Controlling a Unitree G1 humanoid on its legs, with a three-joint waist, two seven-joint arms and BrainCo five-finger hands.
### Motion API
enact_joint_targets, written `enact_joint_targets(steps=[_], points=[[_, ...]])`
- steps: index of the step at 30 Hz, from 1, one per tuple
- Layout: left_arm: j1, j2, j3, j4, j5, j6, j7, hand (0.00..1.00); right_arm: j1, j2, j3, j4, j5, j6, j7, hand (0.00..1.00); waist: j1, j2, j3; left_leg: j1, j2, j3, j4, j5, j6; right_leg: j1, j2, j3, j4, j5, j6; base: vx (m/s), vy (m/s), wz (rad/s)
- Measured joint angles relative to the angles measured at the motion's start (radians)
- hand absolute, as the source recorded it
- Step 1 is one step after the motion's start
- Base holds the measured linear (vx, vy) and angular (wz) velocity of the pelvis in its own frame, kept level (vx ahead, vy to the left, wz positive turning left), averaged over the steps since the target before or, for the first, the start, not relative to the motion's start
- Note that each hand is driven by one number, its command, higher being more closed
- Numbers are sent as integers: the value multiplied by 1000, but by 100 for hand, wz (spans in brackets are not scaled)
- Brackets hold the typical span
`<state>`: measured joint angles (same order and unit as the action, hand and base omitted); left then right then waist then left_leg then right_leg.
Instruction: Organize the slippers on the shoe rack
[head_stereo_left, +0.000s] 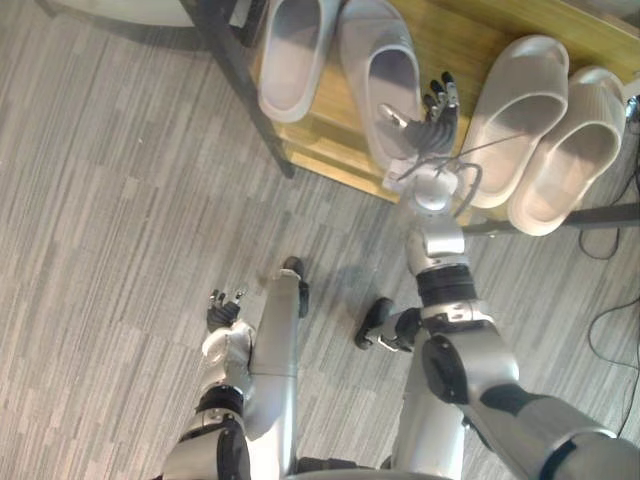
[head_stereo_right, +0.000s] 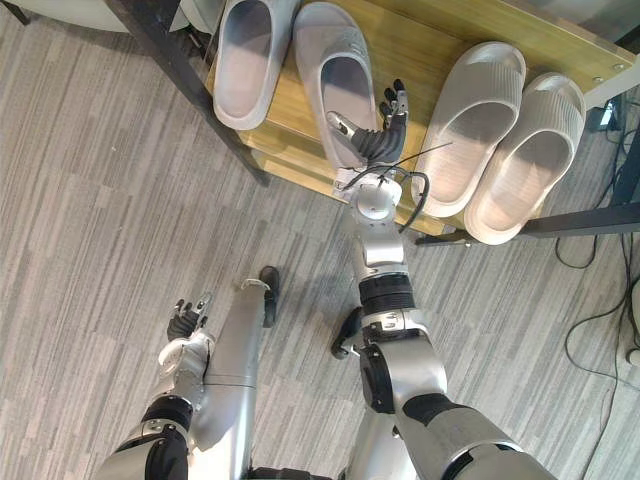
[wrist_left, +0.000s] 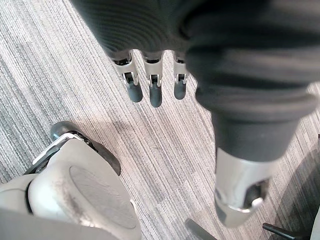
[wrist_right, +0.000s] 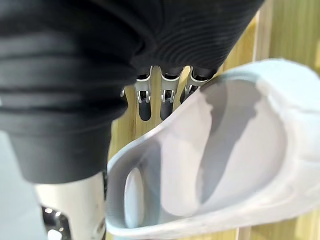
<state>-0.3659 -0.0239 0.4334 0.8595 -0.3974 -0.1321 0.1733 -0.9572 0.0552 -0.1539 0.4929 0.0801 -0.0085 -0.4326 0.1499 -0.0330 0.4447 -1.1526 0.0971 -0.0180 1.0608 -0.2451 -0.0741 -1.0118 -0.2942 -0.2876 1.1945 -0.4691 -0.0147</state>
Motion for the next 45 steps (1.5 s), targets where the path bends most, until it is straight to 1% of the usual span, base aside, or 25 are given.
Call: enact_joint_targets(steps=[1,2,3,6,8,10,13,15,19,25,27,30,32,36,40,42,45], points=[[-5,-1,13,2,0,10,1,0,0,19,0,0,10,-9,0,0,-3,-1,1,0,0,0,0,0,0,0,0,1,0,-1,1,0,0,0],[-6,0,14,4,0,10,1,0,0,22,0,0,11,-10,0,0,-4,-2,1,0,0,0,0,0,0,0,0,1,0,-1,1,0,0,0],[-11,0,21,8,0,11,1,0,0,40,0,0,27,-19,0,0,-4,-4,2,0,0,1,0,0,0,0,1,1,0,-1,2,0,0,0],[-19,1,26,8,0,11,2,0,0,57,0,-1,78,-34,0,0,-4,-10,5,0,0,1,0,0,0,-1,1,2,0,-1,2,0,0,0],[-28,0,38,12,-1,12,4,0,0,58,0,-1,93,-41,1,0,-3,-13,7,-1,-1,1,-1,0,0,-1,0,2,0,-1,2,0,0,0],[-38,0,50,17,-7,12,21,0,-3,58,0,-1,132,-51,0,0,-3,-14,7,-4,-2,0,-2,0,0,-3,0,1,-1,-1,2,0,0,0],[-43,-4,60,18,-18,13,22,0,-7,59,0,-1,175,-64,0,0,-3,-14,7,-10,-3,-2,-4,0,0,-9,0,-1,-3,-1,2,0,0,0],[-49,-3,61,19,-18,14,23,0,-16,59,-6,-1,237,-79,0,0,-3,-14,7,-17,-4,-5,-4,0,-1,-14,0,-4,-3,-1,2,0,0,0],[-51,-4,61,21,-18,14,23,0,-30,61,-12,2,295,-82,0,0,0,-14,7,-18,-4,-5,-4,0,-1,-15,0,-4,-2,-1,2,0,0,0],[-60,-10,61,27,-18,13,23,0,-80,63,-35,36,399,-92,2,0,14,-12,8,-18,-3,-5,-4,0,-1,-15,0,-5,-2,-1,2,0,0,0],[-63,-11,60,29,-19,13,23,0,-96,68,-35,42,403,-94,2,0,18,-11,9,-19,-3,-6,-3,0,-1,-15,0,-5,-2,-1,2,0,0,0],[-68,-13,60,34,-18,13,23,0,-104,71,-35,44,438,-98,10,0,23,-10,9,-19,-3,-6,-1,0,0,-14,0,-5,-2,-1,2,0,0,0],[-70,-15,60,35,-18,12,23,0,-104,71,-35,44,466,-106,19,0,27,-5,12,-19,-3,-6,2,0,0,-14,0,-5,-2,0,1,0,0,0],[-72,-17,60,35,-18,12,23,0,-104,71,-35,45,490,-110,21,0,30,-3,13,-19,-1,-6,3,0,0,-14,1,-5,-1,0,0,0,0,0],[-72,-18,61,35,-19,12,23,0,-104,71,-35,47,489,-110,21,0,32,-1,12,-19,0,-6,5,0,0,-14,1,-4,1,2,-3,0,0,0],[-72,-20,61,35,-19,12,26,0,-104,70,-35,47,470,-105,18,0,33,1,11,-17,0,-6,6,0,0,-14,1,-3,2,2,-4,0,0,0],[-73,-29,68,34,-20,12,40,0,-103,68,-38,47,453,-92,16,0,32,11,10,-11,1,-6,6,0,0,-7,2,-4,2,7,-13,0,0,0]])
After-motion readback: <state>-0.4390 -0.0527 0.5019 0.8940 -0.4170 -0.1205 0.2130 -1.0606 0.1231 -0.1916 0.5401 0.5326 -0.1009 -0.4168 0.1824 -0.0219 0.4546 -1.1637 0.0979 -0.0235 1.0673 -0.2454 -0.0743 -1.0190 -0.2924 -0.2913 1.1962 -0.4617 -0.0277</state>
